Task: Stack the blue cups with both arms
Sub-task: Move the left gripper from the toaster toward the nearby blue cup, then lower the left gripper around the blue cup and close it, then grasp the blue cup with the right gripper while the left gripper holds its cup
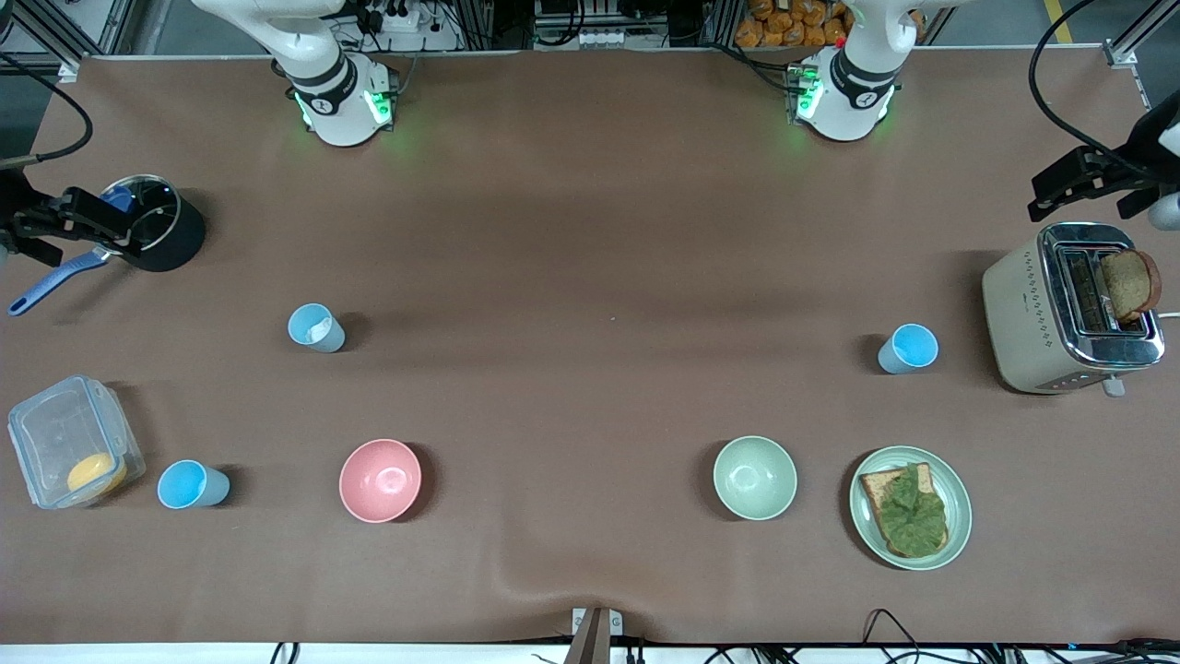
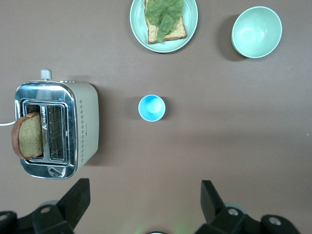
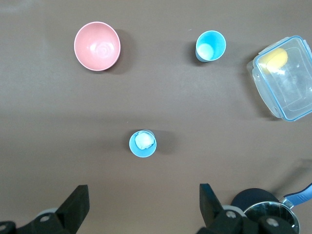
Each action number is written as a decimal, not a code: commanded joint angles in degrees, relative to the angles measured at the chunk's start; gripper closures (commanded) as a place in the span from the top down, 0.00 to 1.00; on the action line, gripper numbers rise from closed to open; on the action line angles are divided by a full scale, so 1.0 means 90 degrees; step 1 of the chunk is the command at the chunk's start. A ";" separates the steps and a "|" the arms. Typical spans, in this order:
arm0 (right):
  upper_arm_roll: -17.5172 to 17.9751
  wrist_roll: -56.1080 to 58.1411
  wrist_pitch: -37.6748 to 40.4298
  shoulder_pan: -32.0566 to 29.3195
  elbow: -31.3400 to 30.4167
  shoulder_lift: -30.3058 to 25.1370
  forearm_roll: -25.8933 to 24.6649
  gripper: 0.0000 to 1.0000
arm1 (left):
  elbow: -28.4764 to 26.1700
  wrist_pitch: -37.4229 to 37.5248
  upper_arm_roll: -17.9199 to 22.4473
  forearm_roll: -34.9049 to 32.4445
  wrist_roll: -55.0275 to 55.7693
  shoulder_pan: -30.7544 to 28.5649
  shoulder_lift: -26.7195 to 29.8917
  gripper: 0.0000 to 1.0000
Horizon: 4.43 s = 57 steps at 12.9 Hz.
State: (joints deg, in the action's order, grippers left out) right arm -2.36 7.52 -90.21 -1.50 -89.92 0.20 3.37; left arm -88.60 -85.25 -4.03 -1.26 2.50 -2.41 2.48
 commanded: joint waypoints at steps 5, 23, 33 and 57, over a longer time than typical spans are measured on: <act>0.0008 -0.0005 -0.0016 0.0030 -0.0136 -0.0140 -0.0081 1.00 | 0.0079 0.0117 -0.0011 0.0022 -0.0141 -0.0035 -0.0011 1.00; -0.0002 0.0014 -0.0006 0.0021 -0.0136 -0.0130 -0.0071 1.00 | -0.0106 -0.0293 -0.0002 0.0061 -0.0044 -0.0220 -0.0792 1.00; -0.0021 0.0034 0.0062 -0.0018 -0.0136 -0.0130 -0.0071 1.00 | -0.1715 -0.2028 0.0008 0.0013 -0.0151 -0.0709 -0.1008 1.00; 0.0018 0.0005 0.0160 0.0625 -0.0136 0.0932 -0.0267 1.00 | -0.2578 -0.4610 -0.0011 -0.0007 -0.0073 -0.0709 -0.3137 0.00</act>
State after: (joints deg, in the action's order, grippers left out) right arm -2.11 7.81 -88.31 2.30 -91.93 3.80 2.22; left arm -113.11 -126.89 -4.00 -1.26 2.21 -8.96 -25.22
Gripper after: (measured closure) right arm 0.000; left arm 0.621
